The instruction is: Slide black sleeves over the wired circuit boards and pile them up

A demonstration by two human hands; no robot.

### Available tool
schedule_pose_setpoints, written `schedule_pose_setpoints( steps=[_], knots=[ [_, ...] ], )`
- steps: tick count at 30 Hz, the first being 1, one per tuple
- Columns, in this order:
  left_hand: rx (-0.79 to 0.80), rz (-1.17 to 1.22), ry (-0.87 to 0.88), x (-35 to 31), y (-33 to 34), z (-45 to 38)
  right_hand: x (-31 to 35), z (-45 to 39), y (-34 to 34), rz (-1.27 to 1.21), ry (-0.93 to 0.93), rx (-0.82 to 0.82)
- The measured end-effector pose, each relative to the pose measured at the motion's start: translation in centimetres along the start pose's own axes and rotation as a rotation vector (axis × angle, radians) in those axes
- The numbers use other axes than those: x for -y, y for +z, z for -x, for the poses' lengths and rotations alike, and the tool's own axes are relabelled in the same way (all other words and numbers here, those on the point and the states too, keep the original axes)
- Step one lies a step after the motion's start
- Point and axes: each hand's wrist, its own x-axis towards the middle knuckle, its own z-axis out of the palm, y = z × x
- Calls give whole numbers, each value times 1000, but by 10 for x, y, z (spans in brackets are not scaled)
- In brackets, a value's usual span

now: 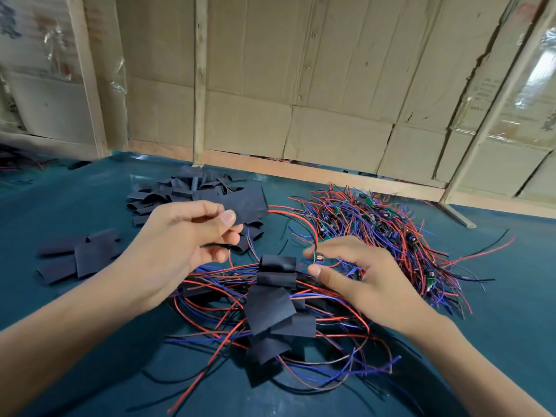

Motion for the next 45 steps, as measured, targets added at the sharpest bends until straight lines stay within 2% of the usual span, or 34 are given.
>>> schedule_pose_setpoints(
  steps=[5, 11, 16, 19, 22, 27, 29, 31, 33, 35, 40, 45],
  knots=[
    [29, -42, -30, -5, -7, -3, 0, 0, -5, -197, 45, -168],
    [108, -11, 26, -5, -8, -3, 0, -3, -12, -395, 47, -145],
    [221, -85, 74, -7, -9, -2, 4, -4, -12, -391, 31, -176],
    [230, -225, 79, -5, -8, -2, 8, -4, -14, -294, 1, -169],
    [264, -465, 151, -5, -9, 0, 12, -3, -14, -234, -4, -125],
    [256, -655, 228, -4, -8, 5, 16, 1, -12, -133, -20, -14],
    [209, -856, 326, -5, -8, 8, 18, 1, -10, -135, -24, -4],
    [181, -1055, 499, -6, -9, 11, 19, 1, -7, -177, -20, -24],
    [206, -1196, 641, -6, -9, 12, 20, 2, -3, -257, 14, -56],
    [254, -1302, 710, -5, -7, 12, 20, 2, 1, -321, 35, -65],
    [281, -1401, 850, 1, -3, 14, 24, 2, 7, -275, -33, -78],
    [281, -1360, 830, 3, -5, 11, 28, 2, 12, -501, 40, -106]
  ],
)
